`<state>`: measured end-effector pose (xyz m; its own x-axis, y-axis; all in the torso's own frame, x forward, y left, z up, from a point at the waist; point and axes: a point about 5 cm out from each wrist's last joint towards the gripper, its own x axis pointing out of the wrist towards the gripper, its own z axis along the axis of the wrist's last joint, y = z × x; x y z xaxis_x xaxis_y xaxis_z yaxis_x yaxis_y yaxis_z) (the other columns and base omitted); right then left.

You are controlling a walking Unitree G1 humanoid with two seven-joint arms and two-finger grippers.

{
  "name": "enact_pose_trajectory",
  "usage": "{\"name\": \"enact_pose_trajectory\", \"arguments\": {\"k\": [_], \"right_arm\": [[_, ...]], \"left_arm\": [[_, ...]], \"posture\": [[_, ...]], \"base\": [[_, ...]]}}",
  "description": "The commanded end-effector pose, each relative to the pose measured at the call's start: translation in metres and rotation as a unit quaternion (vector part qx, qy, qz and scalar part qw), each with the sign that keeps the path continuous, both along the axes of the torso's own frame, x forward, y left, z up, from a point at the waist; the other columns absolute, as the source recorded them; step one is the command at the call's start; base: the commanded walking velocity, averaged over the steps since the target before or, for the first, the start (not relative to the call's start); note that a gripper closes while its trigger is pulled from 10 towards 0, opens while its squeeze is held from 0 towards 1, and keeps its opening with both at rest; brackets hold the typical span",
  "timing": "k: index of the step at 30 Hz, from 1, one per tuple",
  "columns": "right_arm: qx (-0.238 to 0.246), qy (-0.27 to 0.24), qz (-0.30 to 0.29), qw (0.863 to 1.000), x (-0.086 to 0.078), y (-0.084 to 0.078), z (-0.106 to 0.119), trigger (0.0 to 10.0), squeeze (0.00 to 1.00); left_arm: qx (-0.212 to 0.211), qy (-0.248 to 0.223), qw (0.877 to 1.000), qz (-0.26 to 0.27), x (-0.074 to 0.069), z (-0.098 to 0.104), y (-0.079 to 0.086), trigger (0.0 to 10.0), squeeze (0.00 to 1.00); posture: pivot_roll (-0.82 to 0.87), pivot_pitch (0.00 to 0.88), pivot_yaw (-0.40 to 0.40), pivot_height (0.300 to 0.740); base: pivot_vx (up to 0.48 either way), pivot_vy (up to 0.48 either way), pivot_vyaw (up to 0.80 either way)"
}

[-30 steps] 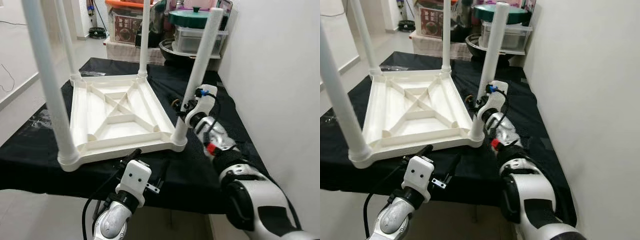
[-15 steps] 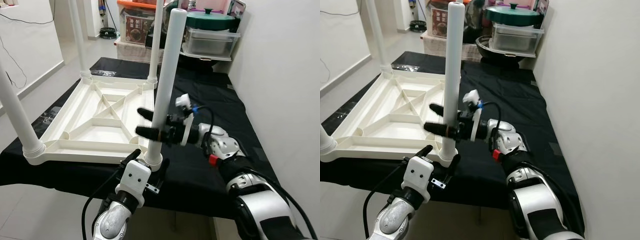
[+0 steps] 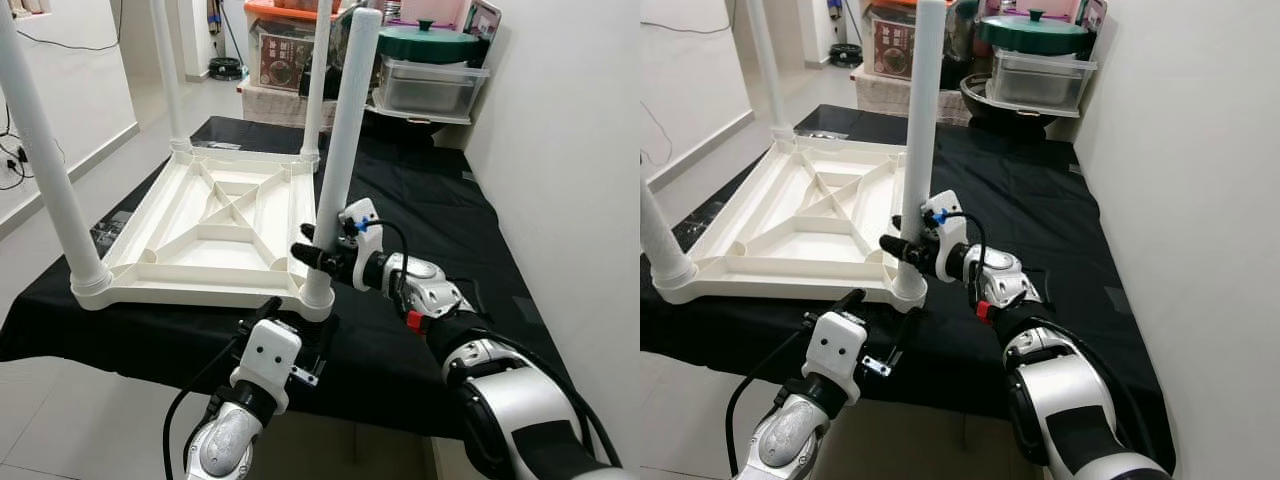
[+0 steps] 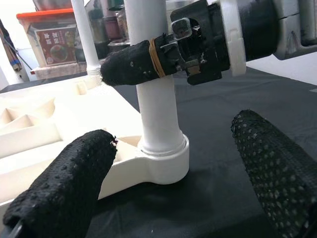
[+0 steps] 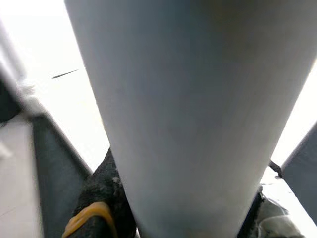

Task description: Building children table

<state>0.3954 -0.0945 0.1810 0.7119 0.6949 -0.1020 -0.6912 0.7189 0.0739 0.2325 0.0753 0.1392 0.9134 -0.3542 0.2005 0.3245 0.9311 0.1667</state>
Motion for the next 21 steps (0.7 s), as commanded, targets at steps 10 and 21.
{"name": "enact_pose_trajectory", "arguments": {"k": [10,21], "right_arm": [[0.041,0.034,-0.448,0.892,0.017,-0.069,0.003,0.0,0.0],[0.056,0.023,-0.536,0.842,0.014,-0.052,0.007,10.0,0.38]], "left_arm": [[0.005,0.006,1.0,-0.003,0.0,-0.002,-0.001,10.0,0.0],[0.006,0.007,1.0,-0.003,0.0,-0.003,-0.001,10.0,0.0]], "posture": [[0.09,0.027,-0.12,0.74],[0.08,0.026,-0.121,0.74]], "base": [[0.0,0.0,0.0],[0.0,0.0,0.0]]}}
